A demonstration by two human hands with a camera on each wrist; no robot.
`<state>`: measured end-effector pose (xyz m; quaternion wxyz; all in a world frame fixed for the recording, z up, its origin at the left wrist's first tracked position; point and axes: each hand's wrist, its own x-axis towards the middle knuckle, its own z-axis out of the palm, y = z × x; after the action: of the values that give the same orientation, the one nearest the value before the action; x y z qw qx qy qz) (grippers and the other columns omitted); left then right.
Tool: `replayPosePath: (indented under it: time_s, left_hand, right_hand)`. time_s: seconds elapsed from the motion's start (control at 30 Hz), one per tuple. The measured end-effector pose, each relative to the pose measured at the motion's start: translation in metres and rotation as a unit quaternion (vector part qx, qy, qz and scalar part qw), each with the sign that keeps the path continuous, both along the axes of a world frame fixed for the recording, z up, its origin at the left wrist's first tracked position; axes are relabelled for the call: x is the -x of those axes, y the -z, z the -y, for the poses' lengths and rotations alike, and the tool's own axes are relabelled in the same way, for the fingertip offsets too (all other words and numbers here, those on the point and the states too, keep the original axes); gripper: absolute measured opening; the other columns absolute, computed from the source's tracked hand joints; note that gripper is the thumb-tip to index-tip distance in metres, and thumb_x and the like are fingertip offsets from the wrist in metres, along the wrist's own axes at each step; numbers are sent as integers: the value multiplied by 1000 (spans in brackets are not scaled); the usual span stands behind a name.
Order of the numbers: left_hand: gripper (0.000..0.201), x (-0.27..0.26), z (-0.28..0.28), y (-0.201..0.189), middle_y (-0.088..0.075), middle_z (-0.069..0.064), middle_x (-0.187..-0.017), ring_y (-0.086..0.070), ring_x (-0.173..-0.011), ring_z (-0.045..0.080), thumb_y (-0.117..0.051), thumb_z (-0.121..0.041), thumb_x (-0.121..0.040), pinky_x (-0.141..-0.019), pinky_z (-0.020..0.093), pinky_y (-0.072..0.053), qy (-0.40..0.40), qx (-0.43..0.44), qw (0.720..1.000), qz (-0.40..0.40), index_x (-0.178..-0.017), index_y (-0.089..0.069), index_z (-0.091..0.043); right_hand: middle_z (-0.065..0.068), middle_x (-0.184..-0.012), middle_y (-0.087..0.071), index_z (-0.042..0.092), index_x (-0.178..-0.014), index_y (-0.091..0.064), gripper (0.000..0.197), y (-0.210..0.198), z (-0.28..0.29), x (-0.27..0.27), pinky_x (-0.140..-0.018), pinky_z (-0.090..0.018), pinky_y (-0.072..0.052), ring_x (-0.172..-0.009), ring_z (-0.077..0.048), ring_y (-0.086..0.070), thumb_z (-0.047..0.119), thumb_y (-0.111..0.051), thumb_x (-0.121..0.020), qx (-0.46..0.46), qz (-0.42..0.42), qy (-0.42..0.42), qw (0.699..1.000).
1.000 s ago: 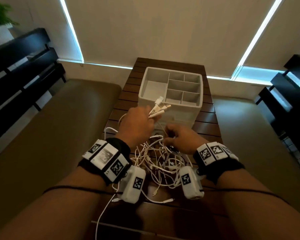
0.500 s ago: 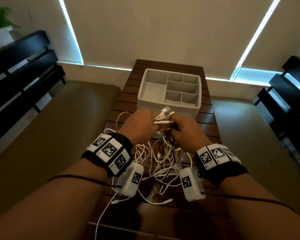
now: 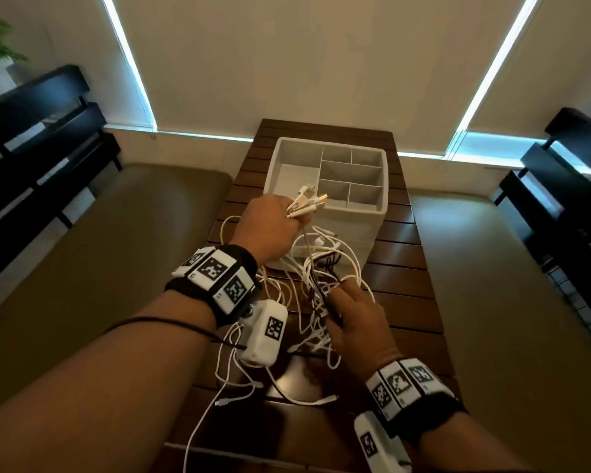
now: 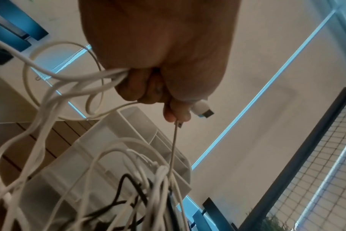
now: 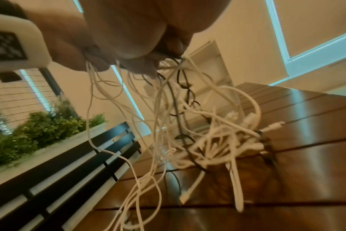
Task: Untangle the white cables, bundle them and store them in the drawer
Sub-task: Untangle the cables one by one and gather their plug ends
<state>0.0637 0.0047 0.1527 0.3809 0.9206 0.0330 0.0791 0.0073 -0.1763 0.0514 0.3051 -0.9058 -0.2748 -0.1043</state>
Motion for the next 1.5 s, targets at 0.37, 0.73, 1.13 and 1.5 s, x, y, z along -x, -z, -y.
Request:
replayPosePath:
  time_s: [0.37, 0.73, 1.13, 1.5]
  left_hand:
    - [18, 4, 13, -4, -60, -4, -65, -50, -56, 6, -63, -24, -92, -56, 22, -40, 86, 45, 995, -38, -77, -68, -16]
    - [18, -4, 2, -15, -64, -1, -70, -54, -61, 9, -64, -26, -91, -55, 21, -41, -16, 53, 998, 40, -81, -72, -14]
    - [16, 2, 11, -10, -69, 4, -79, -60, -77, 13, -64, -11, -88, -66, 19, -46, 54, 125, 990, -37, -75, -68, -20]
    - [49, 23, 19, 13, -61, -11, -88, -59, -76, 1, -87, -35, -66, -59, 11, -47, -53, 120, 991, 3, -101, -56, -22]
  right_hand:
    - [10, -84, -61, 24, -88, -58, 19, -34, 2, -26, -68, -26, -48, -76, -4, -58, 42, -64, -86, -150, -109, 107, 977]
    - [9, -69, -56, 26, -84, -54, 5, -2, -4, -18, -71, -32, -33, -62, -18, -53, 30, -55, -86, 47, 55, 79, 994]
    - [5, -83, -69, 25, -93, -67, 30, -26, 3, -35, -77, -39, -53, -77, -10, -65, 47, -47, -94, -184, -199, 64, 960]
    - [-11, -74, -70, 9, -83, -61, 20, -60, -16, -62, -67, -41, -58, -59, -20, -67, 26, -60, -93, -260, -339, 129, 895]
